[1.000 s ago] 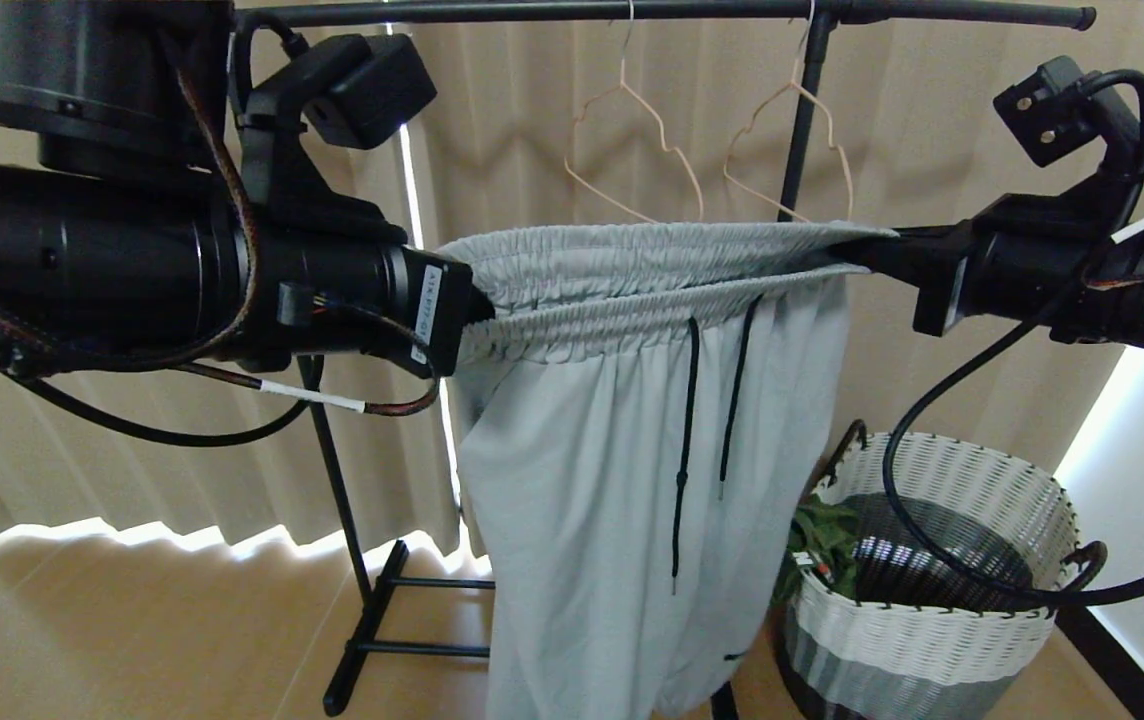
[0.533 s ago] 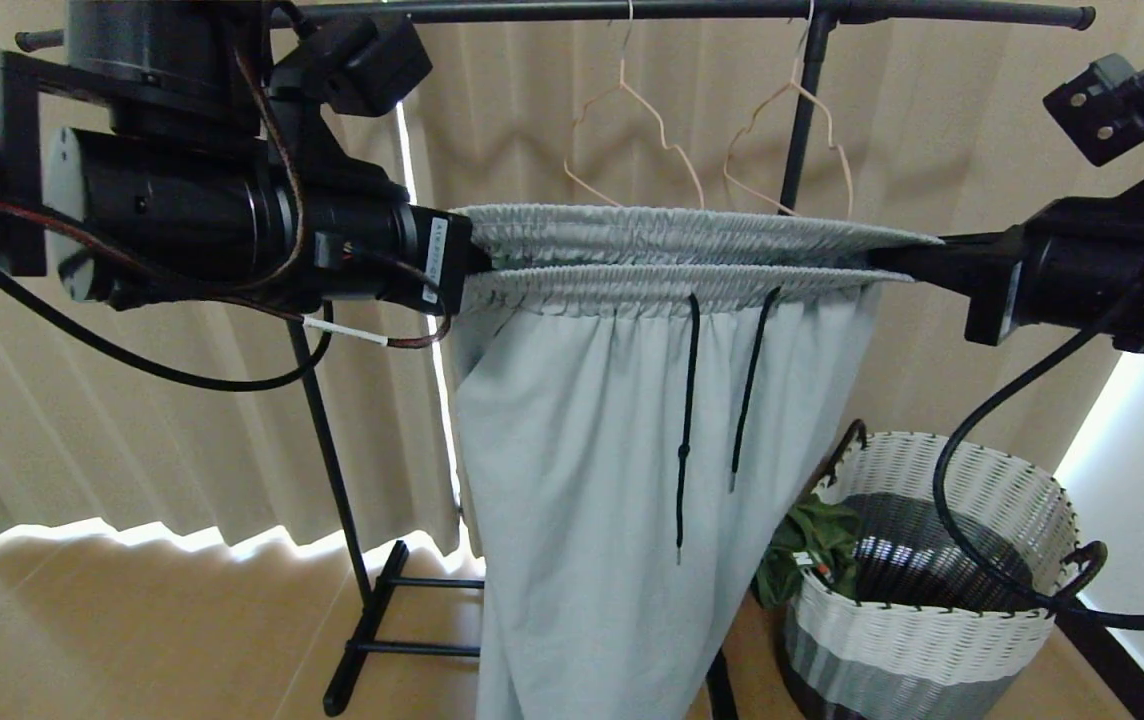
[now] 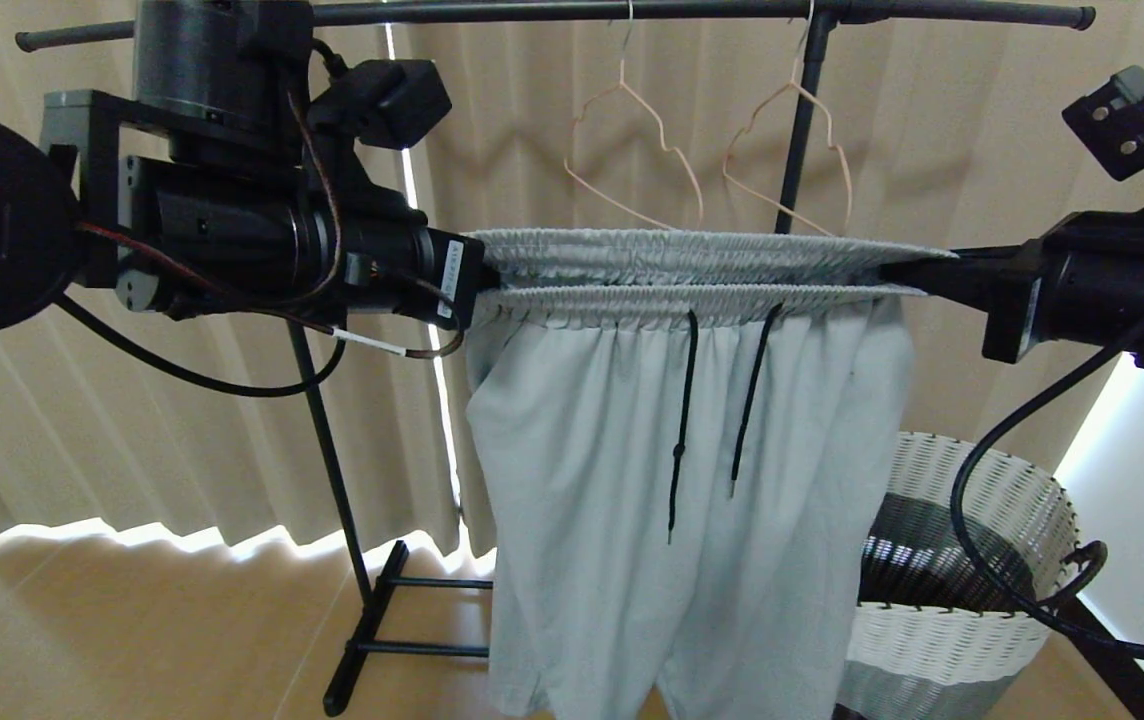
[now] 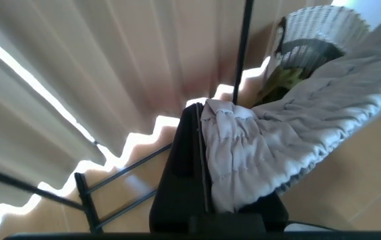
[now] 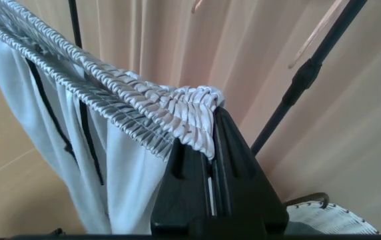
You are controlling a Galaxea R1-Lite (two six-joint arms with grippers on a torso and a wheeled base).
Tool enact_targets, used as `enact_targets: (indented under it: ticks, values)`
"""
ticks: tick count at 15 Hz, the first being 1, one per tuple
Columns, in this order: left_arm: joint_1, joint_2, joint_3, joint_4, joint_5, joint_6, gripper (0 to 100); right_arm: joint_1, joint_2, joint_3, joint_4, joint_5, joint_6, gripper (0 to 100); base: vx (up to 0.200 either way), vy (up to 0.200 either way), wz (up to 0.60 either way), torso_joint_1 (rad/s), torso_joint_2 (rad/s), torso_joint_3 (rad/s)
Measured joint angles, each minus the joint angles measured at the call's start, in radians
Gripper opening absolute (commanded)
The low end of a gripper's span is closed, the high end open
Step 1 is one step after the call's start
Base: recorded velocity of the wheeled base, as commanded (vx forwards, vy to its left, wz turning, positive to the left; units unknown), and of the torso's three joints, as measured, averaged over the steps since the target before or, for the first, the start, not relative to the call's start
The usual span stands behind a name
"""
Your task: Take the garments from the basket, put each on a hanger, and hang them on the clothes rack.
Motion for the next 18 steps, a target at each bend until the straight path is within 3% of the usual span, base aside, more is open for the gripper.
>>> enact_targets:
  ticks: [12, 15, 16, 18]
  values:
    - [-0.006, -0.047, 0.003, -0.001, 0.021, 0.016, 0, 0.004, -0.001, -0.007, -0.009, 0.006, 0.000, 0, 0.000, 0.000, 0.00, 0.000, 0.00, 0.000]
    - [-0.022, -0.074, 0.003, -0.058, 0.021, 0.022, 0, 0.006, -0.002, -0.012, -0.013, 0.007, 0.001, 0, 0.000, 0.000, 0.00, 0.000, 0.00, 0.000]
    - [-0.024, -0.079, 0.009, -0.074, 0.021, 0.027, 0, 0.006, -0.002, -0.013, -0.021, 0.008, 0.002, 100, 0.000, 0.000, 0.00, 0.000, 0.00, 0.000]
    - [-0.026, -0.083, 0.029, -0.080, 0.023, 0.032, 0, 0.007, -0.004, -0.006, -0.025, 0.007, 0.003, 100, 0.000, 0.000, 0.00, 0.000, 0.00, 0.000]
